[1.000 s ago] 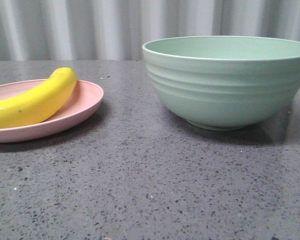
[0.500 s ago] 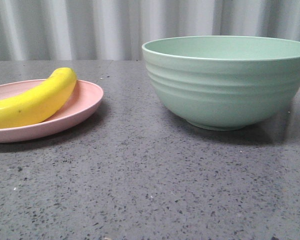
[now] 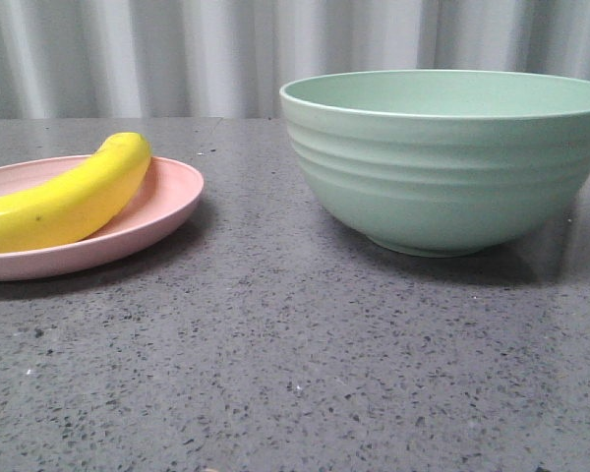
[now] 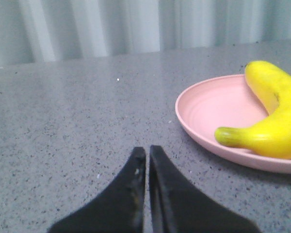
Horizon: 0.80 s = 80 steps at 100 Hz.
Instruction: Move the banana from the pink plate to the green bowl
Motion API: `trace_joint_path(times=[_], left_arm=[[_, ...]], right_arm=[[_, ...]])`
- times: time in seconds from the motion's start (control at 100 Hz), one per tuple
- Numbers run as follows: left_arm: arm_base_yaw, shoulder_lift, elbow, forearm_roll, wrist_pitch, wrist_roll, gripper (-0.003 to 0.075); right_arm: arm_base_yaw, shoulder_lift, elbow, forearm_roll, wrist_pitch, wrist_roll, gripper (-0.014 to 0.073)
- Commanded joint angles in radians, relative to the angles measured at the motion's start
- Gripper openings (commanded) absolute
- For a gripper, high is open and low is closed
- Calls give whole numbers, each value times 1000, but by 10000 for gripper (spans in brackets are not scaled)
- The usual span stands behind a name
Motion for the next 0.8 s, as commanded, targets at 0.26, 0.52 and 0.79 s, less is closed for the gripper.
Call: trace_joint_path(times=[0.26,0.52,0.79], left_arm=[[1,-27,9,-10,-167,-8,-20],[1,-27,9,-10,-167,-8,-20],[1,-27,9,-12,-169,-8,-20]], right_arm=[[-2,-24,18,0,-95,-7,-64],[-2,-24,18,0,-92,-7,-64],[-2,-24,18,0,-92,-7,-64]])
